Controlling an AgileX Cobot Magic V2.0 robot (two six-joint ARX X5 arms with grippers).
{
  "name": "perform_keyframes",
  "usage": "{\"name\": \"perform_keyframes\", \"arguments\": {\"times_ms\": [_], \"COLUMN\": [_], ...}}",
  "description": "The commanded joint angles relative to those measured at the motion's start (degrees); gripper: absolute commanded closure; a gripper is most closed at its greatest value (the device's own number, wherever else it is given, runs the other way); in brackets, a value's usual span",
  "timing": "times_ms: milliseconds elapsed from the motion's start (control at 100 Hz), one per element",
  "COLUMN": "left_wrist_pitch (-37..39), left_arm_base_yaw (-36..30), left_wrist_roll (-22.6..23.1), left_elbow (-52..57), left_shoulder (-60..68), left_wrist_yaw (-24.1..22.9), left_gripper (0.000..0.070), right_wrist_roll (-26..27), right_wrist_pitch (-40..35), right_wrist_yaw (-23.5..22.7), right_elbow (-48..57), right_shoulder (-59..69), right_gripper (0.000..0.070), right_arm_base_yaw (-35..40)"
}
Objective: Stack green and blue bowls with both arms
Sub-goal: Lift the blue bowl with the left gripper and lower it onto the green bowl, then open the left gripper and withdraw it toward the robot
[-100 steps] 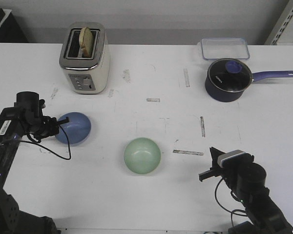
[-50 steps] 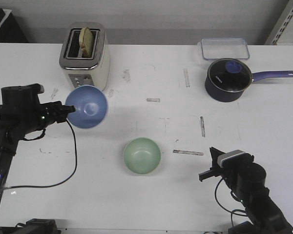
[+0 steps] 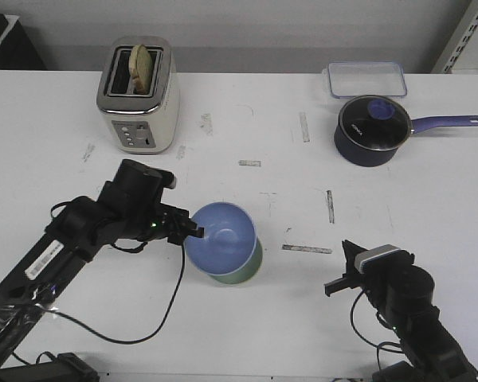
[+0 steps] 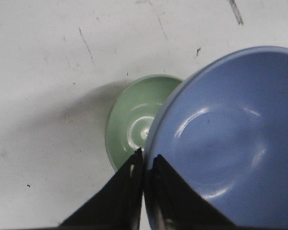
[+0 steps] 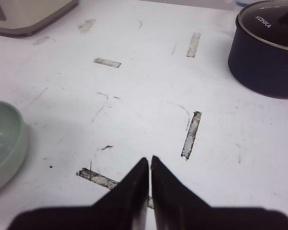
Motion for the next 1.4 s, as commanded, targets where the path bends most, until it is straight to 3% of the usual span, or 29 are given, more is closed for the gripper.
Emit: {"name": "perform_keyframes", "arguments": {"times_ms": [0,370,510,710,800,850,1110,1190,1300,1390], "left_wrist_pitch": [-0.2,0.31,1.55,1.62,1.53,1.44,-2.12,-4.22,-7.19,-8.83], "left_arm_base_yaw": [-1.4,-3.37,-3.37,-3.63,-3.8,-3.8,-2.69,-1.7,-0.02,1.79], "left_wrist_roll": [1.27,2.8,2.6,2.56,2.56,2.56,3.72,6.03,7.61,9.66], "left_elbow": [1.07,1.07,1.07,1.07,1.2,1.46,8.2,11.39,15.15,16.28], "left_shoulder": [2.84,11.32,11.28,11.28,11.26,11.26,11.26,11.26,11.21,10.47], "left_wrist_yaw": [-0.17,-4.81,-4.55,-1.11,-1.11,-1.11,-1.62,-2.38,-5.46,-6.38], "left_gripper": [0.07,0.07,0.0677,0.0329,0.0202,0.0166,0.0194,0.0324,0.059,0.07], "right_wrist_roll": [-0.07,-0.07,-0.07,-0.07,-0.07,-0.07,-0.07,-0.13,-0.31,-0.28], "right_wrist_pitch": [0.52,0.52,0.52,0.52,0.52,0.52,0.61,0.9,1.9,2.86], "right_wrist_yaw": [-0.11,-0.11,-0.11,-0.09,-0.11,-0.11,-0.07,0.11,0.11,0.11], "right_elbow": [0.55,0.55,0.55,0.55,0.55,0.55,0.55,0.55,0.55,0.55], "right_shoulder": [0.31,0.31,0.31,0.31,0.31,0.31,0.28,0.28,0.28,0.28], "right_gripper": [0.07,0.07,0.07,0.07,0.07,0.07,0.07,0.07,0.07,0.07], "right_arm_base_yaw": [0.22,0.22,0.22,0.22,0.22,0.22,0.22,0.2,-0.17,-0.61]}}
